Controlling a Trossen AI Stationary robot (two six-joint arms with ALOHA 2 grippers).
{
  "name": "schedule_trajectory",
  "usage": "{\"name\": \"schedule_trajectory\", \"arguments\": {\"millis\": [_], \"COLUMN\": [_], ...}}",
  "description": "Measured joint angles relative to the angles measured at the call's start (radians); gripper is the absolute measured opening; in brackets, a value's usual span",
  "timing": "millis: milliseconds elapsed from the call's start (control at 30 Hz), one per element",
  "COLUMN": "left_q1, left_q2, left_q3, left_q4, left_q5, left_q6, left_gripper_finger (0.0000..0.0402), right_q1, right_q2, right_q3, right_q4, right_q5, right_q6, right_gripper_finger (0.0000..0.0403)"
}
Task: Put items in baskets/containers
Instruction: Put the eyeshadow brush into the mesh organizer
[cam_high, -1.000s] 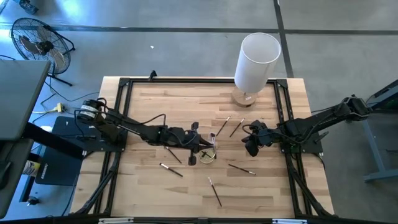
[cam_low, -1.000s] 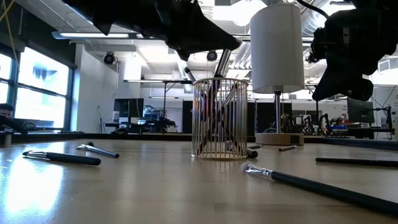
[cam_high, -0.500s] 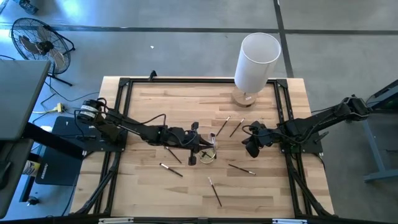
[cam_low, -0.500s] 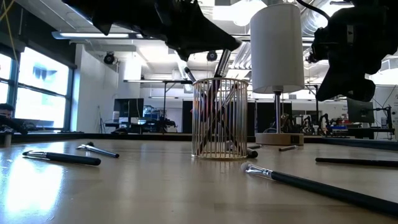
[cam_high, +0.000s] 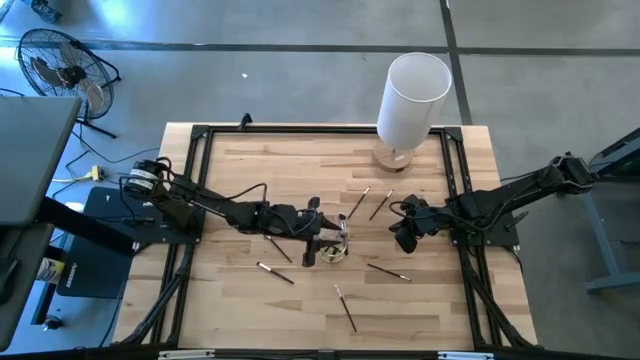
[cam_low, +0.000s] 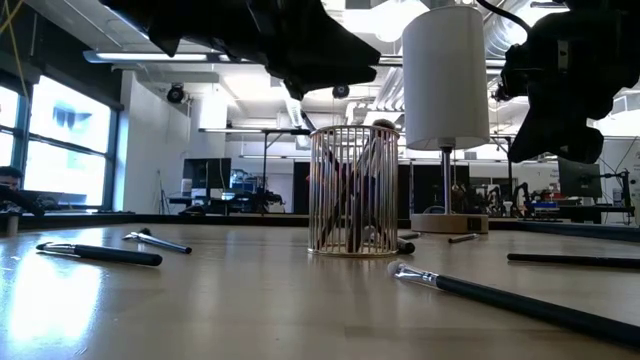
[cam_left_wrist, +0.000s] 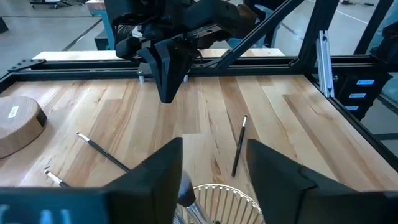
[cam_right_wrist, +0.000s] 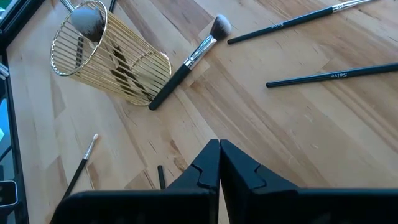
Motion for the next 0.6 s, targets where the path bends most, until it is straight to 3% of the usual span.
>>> {"name": "schedule_trajectory", "arguments": {"millis": [167, 300, 600], "left_q1": [0.001, 0.029, 0.144], "left_q2": [-0.065, -0.144, -0.203], "left_q3": [0.028, 0.101, 0.494], "left_q4": [-0.017, -0.137, -0.932], "left_q5": [-0.086, -0.144, -0.156], "left_q6": [-0.055, -0.141, -0.316], "left_gripper_finger": [0.0189, 0.0183, 0.0157], "right_q1": [0.000, 0.000, 0.000], "right_q2": [0.000, 0.000, 0.000], "right_q3": [0.000, 0.000, 0.000], "right_q4": [0.000, 0.001, 0.011], "right_q5": [0.000, 0.000, 0.008], "right_q6": [0.000, 0.002, 0.001], "right_gripper_finger": [0.0001, 0.0004, 0.0004]}}
